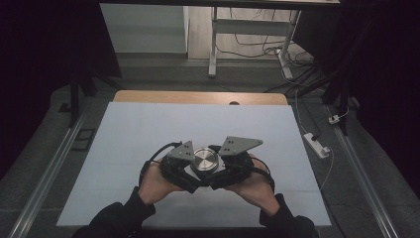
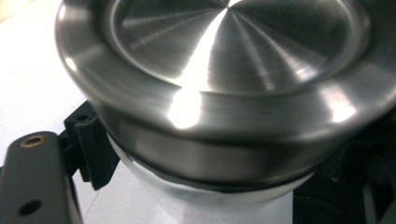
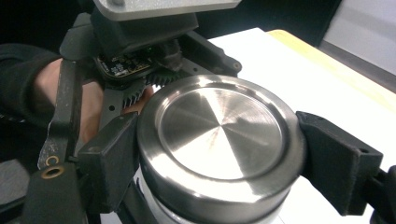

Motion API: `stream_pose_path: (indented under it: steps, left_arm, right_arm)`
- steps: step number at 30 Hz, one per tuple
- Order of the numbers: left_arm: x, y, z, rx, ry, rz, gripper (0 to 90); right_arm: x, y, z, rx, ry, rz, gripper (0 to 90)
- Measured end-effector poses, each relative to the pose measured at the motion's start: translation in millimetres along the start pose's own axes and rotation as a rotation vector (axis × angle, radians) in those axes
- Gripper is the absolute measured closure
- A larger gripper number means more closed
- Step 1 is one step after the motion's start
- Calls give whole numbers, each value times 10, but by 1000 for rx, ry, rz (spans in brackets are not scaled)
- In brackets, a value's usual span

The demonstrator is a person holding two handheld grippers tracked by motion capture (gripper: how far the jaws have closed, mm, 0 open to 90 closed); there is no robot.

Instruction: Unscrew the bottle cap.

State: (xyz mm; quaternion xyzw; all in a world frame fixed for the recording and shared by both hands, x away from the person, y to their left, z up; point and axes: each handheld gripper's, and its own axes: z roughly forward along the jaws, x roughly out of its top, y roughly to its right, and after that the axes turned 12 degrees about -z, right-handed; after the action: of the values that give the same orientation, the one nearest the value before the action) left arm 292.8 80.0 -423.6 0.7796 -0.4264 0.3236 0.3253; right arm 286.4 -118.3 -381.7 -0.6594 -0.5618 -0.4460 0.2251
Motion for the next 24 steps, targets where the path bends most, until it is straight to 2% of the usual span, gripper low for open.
stream_pose_path:
  steps: [2,3,4,6,8,9,11,16,18,21,22,24]
  left_arm:
    - [-17,-18,-5,-77,2,39,159]
    - [-22,-21,-6,-109,11,43,159]
    - [-25,-24,-10,-161,20,51,159]
    - [-27,-20,-16,-227,30,69,159]
    - [-17,4,-24,-259,30,87,159]
    - [-10,15,-27,-258,29,91,159]
    - [1,18,-37,-239,37,79,159]
    - [2,-40,-89,-147,54,20,159]
    - [-1,-70,-125,-108,58,1,159]
    - [-2,-104,-177,-83,68,-9,159]
    - [3,-116,-232,-30,76,-18,159]
    - [3,-128,-262,22,87,-39,159]
  right_arm:
    - [-7,12,-13,35,6,-21,174]
    - [-14,21,-36,72,19,-40,174]
    - [-17,31,-54,95,27,-49,175]
    - [-33,64,-87,171,72,-56,175]
    - [-52,103,-117,248,111,-67,175]
    - [-60,118,-127,273,123,-72,174]
    - [-59,135,-143,278,131,-58,172]
    - [-41,147,-168,181,108,-40,172]
    - [-57,170,-185,159,107,-35,173]
    - [-88,229,-228,133,126,15,175]
    - [-96,253,-250,115,132,38,180]
    - [-100,266,-271,90,142,71,186]
